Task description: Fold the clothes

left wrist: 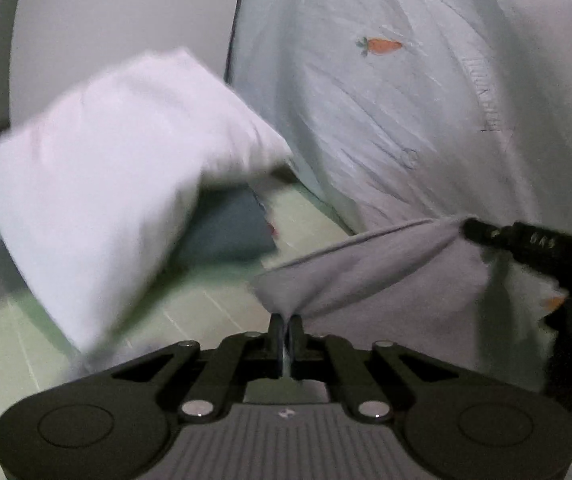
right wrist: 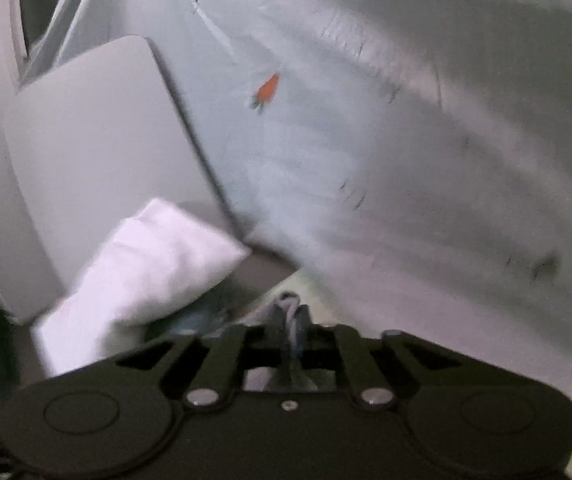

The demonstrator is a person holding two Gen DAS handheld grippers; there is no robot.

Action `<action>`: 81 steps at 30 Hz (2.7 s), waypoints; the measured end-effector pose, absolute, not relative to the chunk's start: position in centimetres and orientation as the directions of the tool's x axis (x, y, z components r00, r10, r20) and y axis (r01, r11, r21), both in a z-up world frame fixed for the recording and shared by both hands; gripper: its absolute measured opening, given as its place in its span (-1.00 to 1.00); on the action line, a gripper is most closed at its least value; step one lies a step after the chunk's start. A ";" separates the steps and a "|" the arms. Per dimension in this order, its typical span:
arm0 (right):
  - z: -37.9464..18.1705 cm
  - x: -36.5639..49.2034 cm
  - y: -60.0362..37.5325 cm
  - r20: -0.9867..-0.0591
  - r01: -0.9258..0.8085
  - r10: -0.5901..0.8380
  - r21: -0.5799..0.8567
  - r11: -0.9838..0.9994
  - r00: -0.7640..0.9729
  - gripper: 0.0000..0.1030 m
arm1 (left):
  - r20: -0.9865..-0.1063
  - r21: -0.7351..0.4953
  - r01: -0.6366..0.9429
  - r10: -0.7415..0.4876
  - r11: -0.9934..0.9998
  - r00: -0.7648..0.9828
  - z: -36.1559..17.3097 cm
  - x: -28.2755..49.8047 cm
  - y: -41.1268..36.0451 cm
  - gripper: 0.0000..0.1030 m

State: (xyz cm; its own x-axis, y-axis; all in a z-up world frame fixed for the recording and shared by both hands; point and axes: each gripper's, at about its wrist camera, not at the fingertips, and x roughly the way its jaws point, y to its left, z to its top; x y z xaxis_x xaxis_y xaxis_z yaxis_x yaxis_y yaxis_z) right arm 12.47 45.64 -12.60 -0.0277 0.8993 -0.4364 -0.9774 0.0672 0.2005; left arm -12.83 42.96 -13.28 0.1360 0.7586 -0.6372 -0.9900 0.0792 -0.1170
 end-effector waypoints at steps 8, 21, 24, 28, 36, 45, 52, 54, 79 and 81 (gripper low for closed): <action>-15.2 11.3 39.7 -0.573 -0.956 0.789 0.035 0.293 0.221 0.91 | -0.749 -0.079 -0.994 0.662 -0.082 0.005 -15.9 -17.7 41.5 0.17; -19.7 5.3 21.1 -0.816 -0.830 0.511 0.071 0.553 0.271 0.94 | -0.814 -0.099 -0.954 0.574 -0.283 -0.086 -18.1 -26.5 37.7 0.24; -20.1 3.6 19.7 -0.831 -0.820 0.482 0.056 0.569 0.277 0.94 | -0.813 -0.129 -0.958 0.580 -0.256 -0.046 -18.7 -26.6 37.6 0.20; -19.4 2.2 19.1 -0.824 -0.792 0.478 0.059 0.608 0.305 0.94 | -0.799 -0.140 -0.980 0.601 -0.144 0.026 -18.6 -25.0 37.5 -0.96; -18.0 -0.4 16.6 -0.800 -0.733 0.491 0.096 0.674 0.346 0.94 | -0.750 -0.074 -0.922 0.588 0.381 0.303 -16.2 -15.1 31.6 -0.92; -18.2 -2.3 13.9 -0.817 -0.640 0.446 0.127 0.758 0.366 0.94 | -0.813 -0.054 -0.779 0.425 0.625 0.397 -16.4 -13.3 25.3 -0.13; -18.3 -3.7 12.1 -0.812 -0.566 0.423 0.143 0.812 0.402 0.94 | -0.829 -0.091 -0.913 0.477 0.398 0.291 -17.1 -17.0 30.3 -0.14; -18.1 -4.3 11.5 -0.811 -0.547 0.409 0.135 0.826 0.418 0.94 | -0.831 -0.114 -0.912 0.466 0.393 0.304 -17.6 -16.8 31.7 -0.14; -17.7 -7.4 13.7 -0.825 -0.561 0.393 0.114 0.820 0.407 0.94 | -0.746 -0.128 -0.989 0.651 0.072 0.144 -13.5 -27.8 34.7 -0.96; -17.8 -7.6 14.6 -0.827 -0.585 0.410 0.126 0.802 0.384 0.94 | -0.767 -0.111 -0.993 0.639 -0.049 0.055 -14.1 -30.2 35.3 -0.95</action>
State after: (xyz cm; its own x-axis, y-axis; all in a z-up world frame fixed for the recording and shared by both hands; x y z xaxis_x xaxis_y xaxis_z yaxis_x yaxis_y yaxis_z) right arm -7.60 14.64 -17.83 0.3840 0.4098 -0.8274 -0.5845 0.8016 0.1257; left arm -30.20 35.35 -14.09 0.0545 0.6394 -0.7670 -0.9926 -0.0488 -0.1113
